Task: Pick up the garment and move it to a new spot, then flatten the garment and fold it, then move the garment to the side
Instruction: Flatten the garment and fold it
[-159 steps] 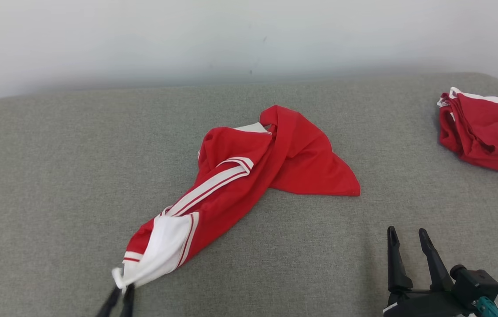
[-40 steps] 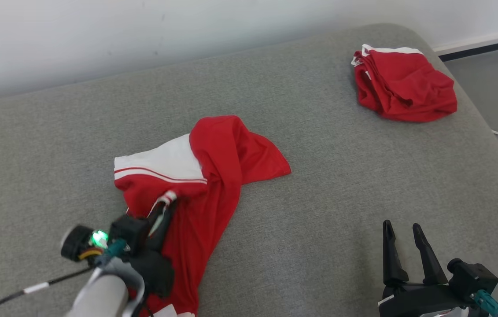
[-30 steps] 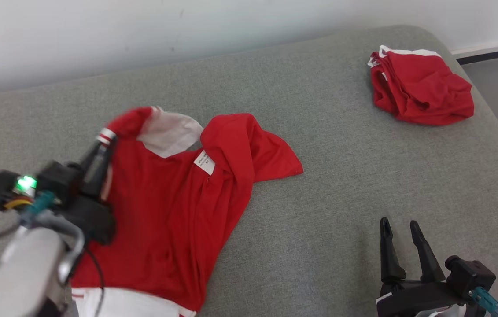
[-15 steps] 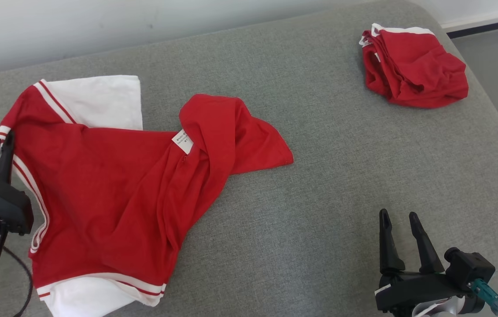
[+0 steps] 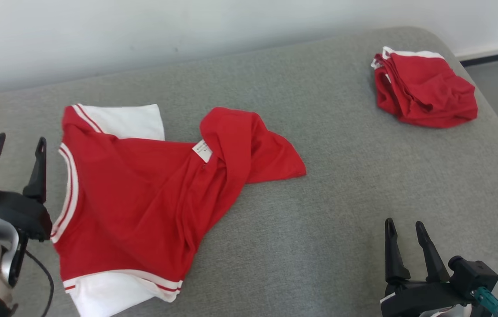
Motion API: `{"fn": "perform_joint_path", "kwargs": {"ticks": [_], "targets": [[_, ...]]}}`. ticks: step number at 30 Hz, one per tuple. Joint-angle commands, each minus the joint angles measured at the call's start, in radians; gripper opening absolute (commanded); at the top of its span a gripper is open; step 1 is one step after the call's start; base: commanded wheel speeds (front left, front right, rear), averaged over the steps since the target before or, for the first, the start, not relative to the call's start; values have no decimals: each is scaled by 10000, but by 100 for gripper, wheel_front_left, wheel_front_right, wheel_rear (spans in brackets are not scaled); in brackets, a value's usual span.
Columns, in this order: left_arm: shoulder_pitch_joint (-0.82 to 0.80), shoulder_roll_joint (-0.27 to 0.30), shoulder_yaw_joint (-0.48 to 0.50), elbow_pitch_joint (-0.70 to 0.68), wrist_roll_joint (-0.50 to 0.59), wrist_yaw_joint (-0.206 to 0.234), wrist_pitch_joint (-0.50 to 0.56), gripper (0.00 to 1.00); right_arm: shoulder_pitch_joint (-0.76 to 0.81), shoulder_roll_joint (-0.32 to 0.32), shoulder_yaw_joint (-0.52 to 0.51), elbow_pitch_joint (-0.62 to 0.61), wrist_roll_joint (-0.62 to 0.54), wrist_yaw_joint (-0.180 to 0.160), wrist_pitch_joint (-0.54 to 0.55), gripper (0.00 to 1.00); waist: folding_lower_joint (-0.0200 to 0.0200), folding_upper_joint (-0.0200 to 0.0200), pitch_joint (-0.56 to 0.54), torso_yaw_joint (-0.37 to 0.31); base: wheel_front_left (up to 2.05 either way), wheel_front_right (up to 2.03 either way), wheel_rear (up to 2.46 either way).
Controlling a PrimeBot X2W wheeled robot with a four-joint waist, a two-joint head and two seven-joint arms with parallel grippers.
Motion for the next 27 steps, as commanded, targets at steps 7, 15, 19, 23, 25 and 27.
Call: {"fn": "perform_joint_path", "kwargs": {"ticks": [7, 15, 19, 23, 25, 27], "targets": [[1492, -228, 596, -1919, 122, 290, -53, 100, 388, 24, -12, 32, -146, -28, -45, 100, 1, 0, -860, 921, 0, 0, 0], [3156, -677, 1280, -4027, 366, 768, -55, 100, 621, 28, -67, 3, -177, -28, -45, 100, 1, 0, -1129, 1511, 0, 0, 0], [3760, -981, 1613, -4894, 457, 1017, -56, 100, 633, 23, -62, -15, -195, -28, -45, 100, 1, 0, -1161, 1666, 0, 0, 0], [4587, -1448, 2135, -5776, 661, 1180, -56, 100, 636, 25, -87, -13, -237, -28, -45, 100, 1, 0, -1190, 1804, 0, 0, 0], [5003, -1714, 2390, -6088, 782, 1198, -58, 100, 656, 25, -95, -4, -254, -28, -45, 100, 1, 0, -1212, 1860, 0, 0, 0], [5418, -2005, 2654, -6361, 891, 1193, -58, 100, 688, 25, -73, 3, -269, -28, -45, 100, 1, 0, -1231, 1894, 0, 0, 0]]}}
